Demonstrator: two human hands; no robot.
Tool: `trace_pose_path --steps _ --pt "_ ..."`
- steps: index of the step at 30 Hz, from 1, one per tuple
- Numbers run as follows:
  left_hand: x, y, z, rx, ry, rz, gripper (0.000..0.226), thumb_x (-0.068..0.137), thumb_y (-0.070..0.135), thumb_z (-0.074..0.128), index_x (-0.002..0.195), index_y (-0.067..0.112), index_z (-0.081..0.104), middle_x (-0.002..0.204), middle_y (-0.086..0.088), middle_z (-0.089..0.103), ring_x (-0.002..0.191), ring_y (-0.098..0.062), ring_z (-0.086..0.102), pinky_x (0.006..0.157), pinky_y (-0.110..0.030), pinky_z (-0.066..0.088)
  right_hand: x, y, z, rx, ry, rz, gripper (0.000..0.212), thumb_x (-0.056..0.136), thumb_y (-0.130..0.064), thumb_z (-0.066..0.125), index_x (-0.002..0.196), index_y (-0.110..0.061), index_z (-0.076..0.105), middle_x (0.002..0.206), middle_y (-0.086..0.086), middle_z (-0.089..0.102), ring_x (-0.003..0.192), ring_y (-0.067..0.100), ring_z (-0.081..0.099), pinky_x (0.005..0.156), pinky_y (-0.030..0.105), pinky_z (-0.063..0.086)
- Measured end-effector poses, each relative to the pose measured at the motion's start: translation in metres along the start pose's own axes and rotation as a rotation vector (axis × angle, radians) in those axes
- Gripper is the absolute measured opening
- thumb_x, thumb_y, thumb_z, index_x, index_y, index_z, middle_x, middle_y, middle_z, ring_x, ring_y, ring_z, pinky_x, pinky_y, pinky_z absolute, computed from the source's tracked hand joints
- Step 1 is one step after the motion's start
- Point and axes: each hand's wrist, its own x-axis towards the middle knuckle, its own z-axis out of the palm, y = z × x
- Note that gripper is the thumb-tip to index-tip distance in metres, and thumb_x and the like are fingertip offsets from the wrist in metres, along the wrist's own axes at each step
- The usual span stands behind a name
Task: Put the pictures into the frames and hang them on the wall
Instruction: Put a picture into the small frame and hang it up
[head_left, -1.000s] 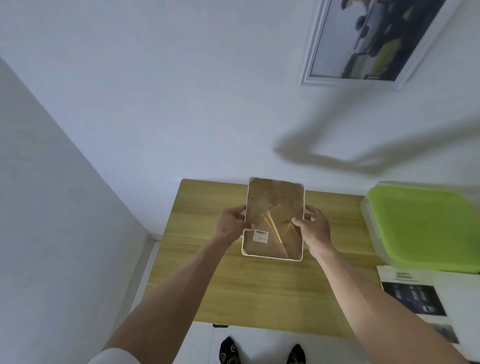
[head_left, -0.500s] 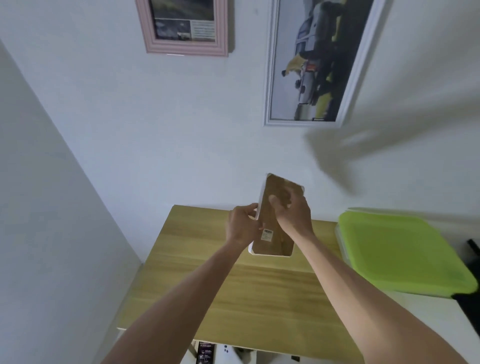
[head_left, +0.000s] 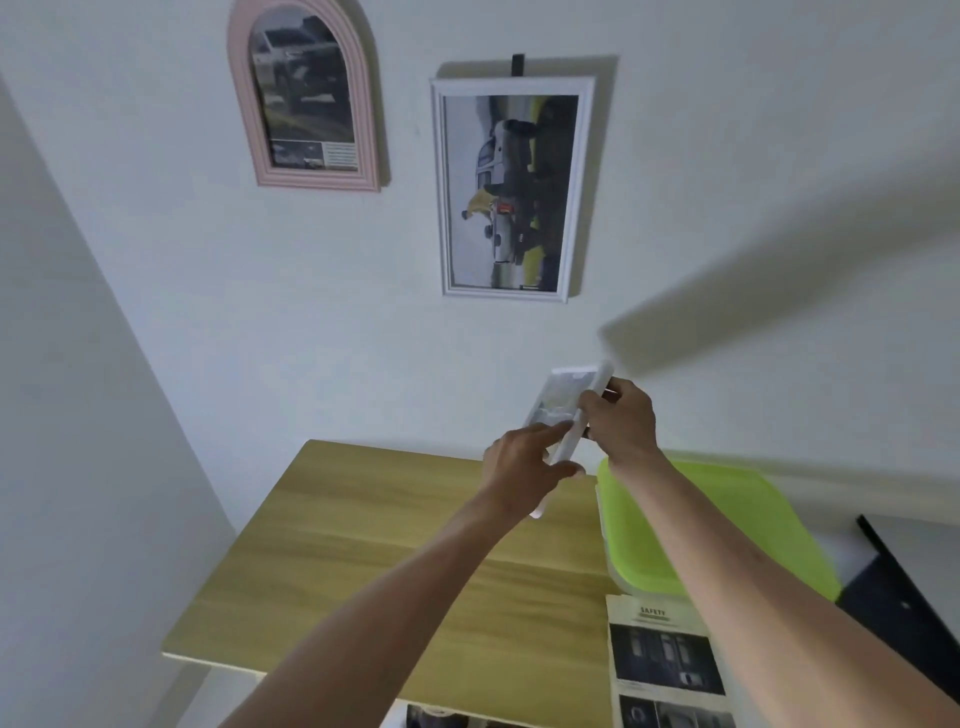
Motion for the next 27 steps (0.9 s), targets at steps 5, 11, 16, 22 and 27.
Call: trace_pose_path --steps 5,11,16,22,27 --pt "0.027 0.028 -0.016 -0.018 0.207 0.061 0.072 0.068 0.067 0.074 0.13 0.033 0.06 0.125 0.012 0.06 0.114 -0.009 0.056 0.09 -0.034 0.05 0.012 -0.031 -0.051 0.197 -0.022 0.011 0.028 0.087 0.004 0.056 0.107 -0.011 0.067 0.095 0.008 0.068 0.079 0.024 0.068 0.07 0.04 0.06" --pt "0.098 0.041 -0.064 -0.083 0.298 -0.004 0.076 0.082 0.06 0.064 0.143 0.018 0.048 0.134 -0.005 0.055 0.122 -0.021 0.053 0.101 -0.037 0.045 0.044 -0.076 -0.09 0.211 -0.01 -0.15 0.033 0.089 0.003 0.061 0.11 -0.022 0.066 0.096 0.003 0.066 0.085 0.021 0.062 0.075 0.039 0.057" --pt "0.162 0.07 -0.096 -0.256 0.171 0.069 0.048 0.092 0.042 0.063 0.134 0.02 0.055 0.121 0.003 0.066 0.106 -0.02 0.065 0.089 -0.034 0.051 0.077 -0.122 -0.112 0.23 0.0 -0.263 0.033 0.093 0.001 0.06 0.111 -0.026 0.065 0.107 0.004 0.067 0.092 0.023 0.062 0.076 0.038 0.055" --pt "0.227 0.118 -0.118 -0.448 0.23 0.216 0.032 0.09 0.025 0.07 0.121 0.021 0.069 0.078 0.009 0.07 0.062 0.001 0.061 0.065 -0.02 0.053 0.125 -0.181 -0.136 0.065 0.105 -0.426 0.032 0.097 -0.007 0.057 0.121 -0.027 0.063 0.114 0.001 0.065 0.105 0.025 0.062 0.091 0.047 0.053" --pt "0.27 0.157 -0.13 -0.45 0.256 0.255 0.042 0.084 0.025 0.077 0.122 0.013 0.065 0.081 0.011 0.068 0.072 -0.021 0.071 0.065 -0.03 0.061 0.152 -0.219 -0.157 -0.268 0.135 -0.626 0.02 0.102 -0.016 0.046 0.117 -0.022 0.058 0.1 0.014 0.061 0.08 0.018 0.055 0.067 0.025 0.044"
